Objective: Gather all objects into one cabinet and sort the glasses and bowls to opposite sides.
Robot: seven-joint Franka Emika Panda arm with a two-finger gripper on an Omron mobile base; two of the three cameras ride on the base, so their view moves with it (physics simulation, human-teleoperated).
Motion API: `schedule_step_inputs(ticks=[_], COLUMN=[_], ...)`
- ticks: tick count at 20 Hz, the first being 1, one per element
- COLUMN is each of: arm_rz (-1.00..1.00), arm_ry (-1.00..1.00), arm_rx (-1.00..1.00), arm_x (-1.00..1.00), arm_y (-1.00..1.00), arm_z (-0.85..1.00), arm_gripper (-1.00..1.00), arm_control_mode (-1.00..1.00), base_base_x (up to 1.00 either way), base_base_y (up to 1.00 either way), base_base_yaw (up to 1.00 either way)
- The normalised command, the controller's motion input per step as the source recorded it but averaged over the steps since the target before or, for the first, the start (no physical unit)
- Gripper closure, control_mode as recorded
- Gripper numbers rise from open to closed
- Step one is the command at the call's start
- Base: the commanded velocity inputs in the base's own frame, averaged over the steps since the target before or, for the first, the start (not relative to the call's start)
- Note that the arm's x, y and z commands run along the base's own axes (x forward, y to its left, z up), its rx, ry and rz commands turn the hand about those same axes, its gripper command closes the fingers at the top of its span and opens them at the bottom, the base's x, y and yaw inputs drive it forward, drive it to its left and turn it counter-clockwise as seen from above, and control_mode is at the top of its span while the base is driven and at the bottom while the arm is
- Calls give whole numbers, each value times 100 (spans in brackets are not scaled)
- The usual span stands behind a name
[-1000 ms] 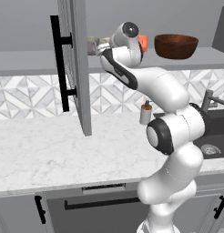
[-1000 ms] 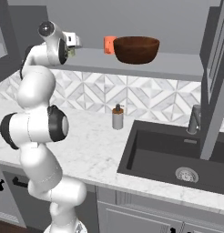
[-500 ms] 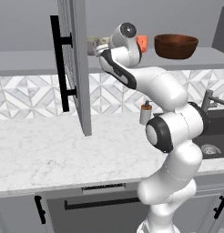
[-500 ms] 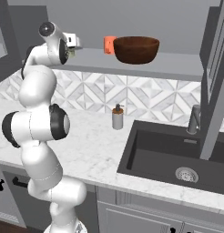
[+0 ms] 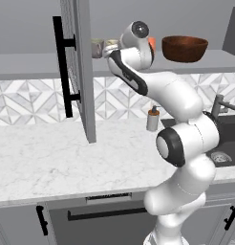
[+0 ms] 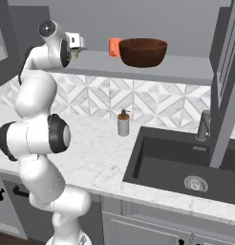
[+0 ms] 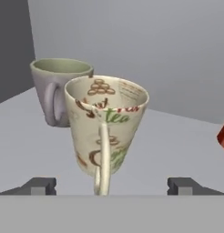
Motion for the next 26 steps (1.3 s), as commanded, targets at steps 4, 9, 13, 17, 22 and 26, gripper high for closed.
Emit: schedule_step_inputs(ticks=[4,9,13,17,22,26], arm_rz=[-5,-11,-19,-14,-11,-1], arm_ry=[-16,-5,7,19,8,0], arm_rx=[6,11,10,6,1,1], arm_x=[-74,-47,-1,0,4,11], arm_y=[-20,-54,-63,-79,-30,-32], arm_z=[-3,9,50,17,-4,-6], arm_gripper=[-100,-100,-100,-100,-100,-100], arm_control_mode=[-100,-100,-100,-100,-100,-100], base_base_x=[0,0,0,0,0,0], base_base_y=[0,0,0,0,0,0], base_base_yaw=[0,0,0,0,0,0])
